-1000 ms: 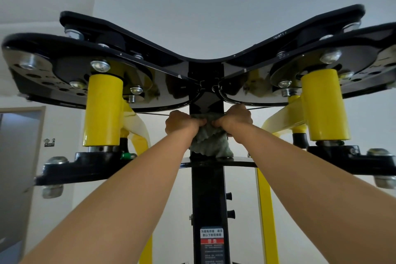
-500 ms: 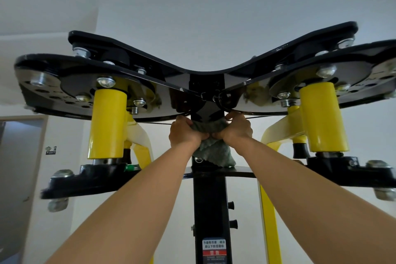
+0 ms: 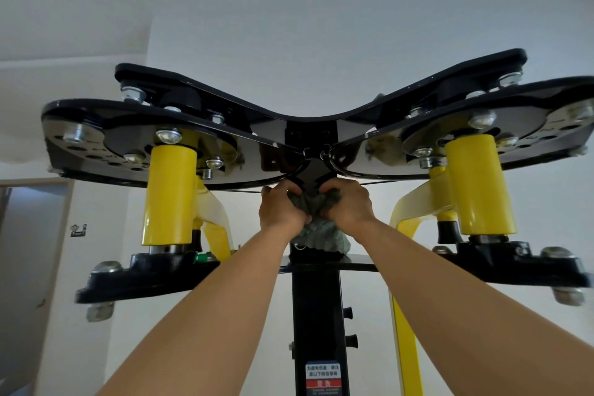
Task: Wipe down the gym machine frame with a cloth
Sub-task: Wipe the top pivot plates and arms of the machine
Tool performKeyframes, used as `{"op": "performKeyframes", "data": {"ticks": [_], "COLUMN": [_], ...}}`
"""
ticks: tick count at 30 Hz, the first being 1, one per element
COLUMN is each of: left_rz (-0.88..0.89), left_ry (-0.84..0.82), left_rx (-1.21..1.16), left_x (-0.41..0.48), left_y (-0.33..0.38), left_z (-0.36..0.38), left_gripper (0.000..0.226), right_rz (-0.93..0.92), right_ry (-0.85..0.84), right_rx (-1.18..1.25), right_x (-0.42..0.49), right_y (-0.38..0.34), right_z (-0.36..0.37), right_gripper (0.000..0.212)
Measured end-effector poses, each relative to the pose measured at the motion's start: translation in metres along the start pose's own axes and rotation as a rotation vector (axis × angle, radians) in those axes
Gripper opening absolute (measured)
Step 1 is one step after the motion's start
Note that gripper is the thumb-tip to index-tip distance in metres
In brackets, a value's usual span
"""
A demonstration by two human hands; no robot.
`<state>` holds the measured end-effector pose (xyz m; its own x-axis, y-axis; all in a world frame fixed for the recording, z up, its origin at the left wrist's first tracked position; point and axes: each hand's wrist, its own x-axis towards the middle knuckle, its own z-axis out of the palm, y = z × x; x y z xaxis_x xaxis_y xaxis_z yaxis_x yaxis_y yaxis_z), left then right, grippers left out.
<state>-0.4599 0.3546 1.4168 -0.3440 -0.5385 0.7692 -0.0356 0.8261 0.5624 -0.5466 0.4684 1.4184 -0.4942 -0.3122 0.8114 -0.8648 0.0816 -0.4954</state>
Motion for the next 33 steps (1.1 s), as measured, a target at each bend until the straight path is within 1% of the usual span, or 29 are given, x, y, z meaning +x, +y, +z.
{"op": "performKeyframes", "data": {"ticks": [2, 4, 6, 9, 11, 13, 16, 20, 24, 27, 30, 33], "left_rz": [-0.017, -0.026, -0.029, -0.022, -0.003, 0.051, 0.198, 0.425, 0.741, 0.916, 0.994, 0.953], "left_ry": [-0.024, -0.047, -0.073, -0.109, -0.121, -0.115, -0.083, 0.051, 0.197, 0.327, 0.387, 0.407], "left_rx": [0.044, 0.082, 0.13, 0.196, 0.211, 0.195, 0.156, 0.124, 0.2, 0.263, 0.34, 0.412], "left_x": [-0.001, -0.003, -0.004, -0.007, -0.009, -0.013, -0.027, -0.06, -0.091, -0.101, -0.097, -0.081], "left_y": [0.0, -0.001, -0.002, -0.002, -0.002, 0.002, 0.014, 0.025, 0.036, 0.054, 0.077, 0.103], "left_z": [-0.002, -0.003, -0.005, -0.01, -0.015, -0.021, -0.034, -0.06, -0.096, -0.125, -0.153, -0.178], "left_gripper": [0.05, 0.048, 0.047, 0.044, 0.039, 0.036, 0.033, 0.033, 0.035, 0.039, 0.043, 0.044], "right_rz": [-0.004, 0.009, 0.018, 0.032, 0.013, -0.011, -0.035, -0.157, -0.266, -0.32, -0.378, -0.421], "right_ry": [-0.026, -0.046, -0.102, -0.183, -0.218, -0.2, -0.096, 0.035, 0.116, 0.16, 0.212, 0.275], "right_rx": [-0.043, -0.114, -0.225, -0.332, -0.417, -0.45, -0.379, -0.204, -0.078, 0.026, 0.066, 0.062], "right_x": [0.0, -0.001, -0.003, -0.006, -0.007, -0.008, -0.018, -0.049, -0.084, -0.095, -0.089, -0.066], "right_y": [0.001, 0.002, 0.003, 0.001, -0.002, -0.005, -0.009, -0.022, -0.043, -0.069, -0.098, -0.124], "right_z": [-0.001, -0.003, -0.005, -0.007, -0.009, -0.013, -0.026, -0.047, -0.066, -0.078, -0.091, -0.1], "right_gripper": [0.047, 0.039, 0.032, 0.031, 0.028, 0.027, 0.027, 0.027, 0.037, 0.038, 0.036, 0.036]}}
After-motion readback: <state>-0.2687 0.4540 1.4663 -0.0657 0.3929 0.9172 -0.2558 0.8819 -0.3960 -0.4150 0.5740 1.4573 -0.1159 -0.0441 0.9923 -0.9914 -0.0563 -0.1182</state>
